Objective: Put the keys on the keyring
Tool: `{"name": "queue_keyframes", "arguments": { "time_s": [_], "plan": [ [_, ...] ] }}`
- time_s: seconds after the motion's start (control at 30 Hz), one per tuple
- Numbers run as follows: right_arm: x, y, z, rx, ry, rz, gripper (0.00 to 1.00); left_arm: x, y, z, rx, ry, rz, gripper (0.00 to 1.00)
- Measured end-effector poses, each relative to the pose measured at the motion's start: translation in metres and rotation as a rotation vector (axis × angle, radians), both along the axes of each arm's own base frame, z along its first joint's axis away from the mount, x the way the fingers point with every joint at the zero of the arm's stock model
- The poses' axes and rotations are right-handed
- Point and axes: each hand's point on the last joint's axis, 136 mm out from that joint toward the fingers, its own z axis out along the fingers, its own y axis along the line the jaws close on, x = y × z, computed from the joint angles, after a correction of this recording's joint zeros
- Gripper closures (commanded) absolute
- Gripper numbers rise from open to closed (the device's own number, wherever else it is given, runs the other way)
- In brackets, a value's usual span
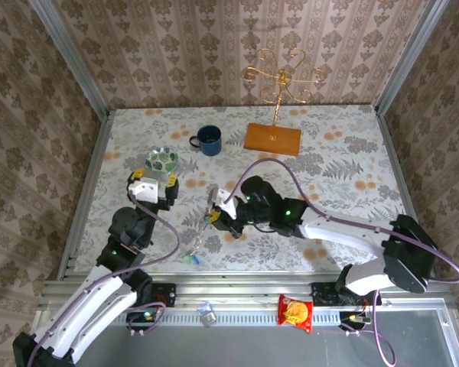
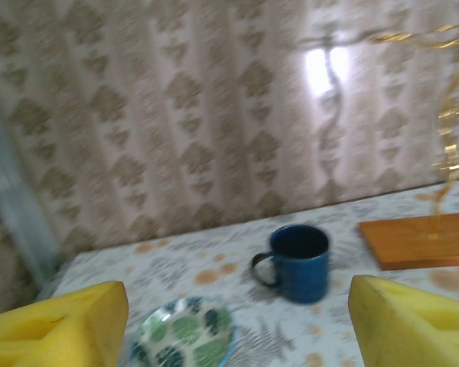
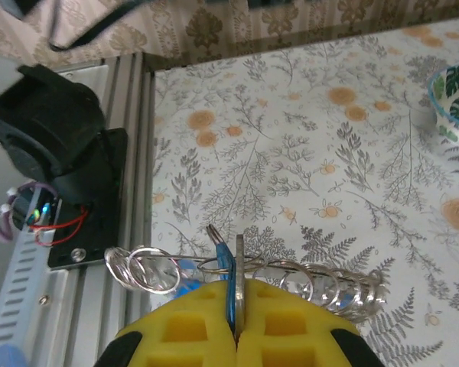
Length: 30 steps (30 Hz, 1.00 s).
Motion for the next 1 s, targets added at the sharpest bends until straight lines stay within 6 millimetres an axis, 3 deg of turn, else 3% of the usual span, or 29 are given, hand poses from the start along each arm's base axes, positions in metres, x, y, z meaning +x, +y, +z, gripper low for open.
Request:
{"name": "queue_keyframes", "arguments": {
  "time_s": [0.17, 0.4, 0.5, 0.8, 0.93, 1.0],
  "plan": [
    [0.011, -0.018, -0.048, -0.192, -0.033, -0.032, 1.00, 0.007, 0.018, -0.025, 0.029, 0.096, 0.092, 0.19],
    [0.022, -0.084, -0.104, -0.546, -0.140, -0.004, 1.00, 0.023, 0.025, -0.055, 0.065, 0.200, 0.144, 0.01],
    [0.022, -0.112, -0.123, -0.683, -0.177, 0.021, 1.00, 0.029, 0.029, -0.068, 0.081, 0.243, 0.165, 0.00],
    [0.029, -0.176, -0.163, -1.019, -0.193, 0.071, 1.00, 0.039, 0.065, -0.085, 0.087, 0.306, 0.286, 0.00],
    [0.036, -0.194, -0.169, -1.121, -0.211, 0.070, 0.87, 0.041, 0.080, -0.087, 0.070, 0.317, 0.332, 0.00],
    [0.037, -0.201, -0.170, -1.157, -0.216, 0.071, 0.76, 0.042, 0.082, -0.088, 0.069, 0.322, 0.336, 0.00]
  ]
}}
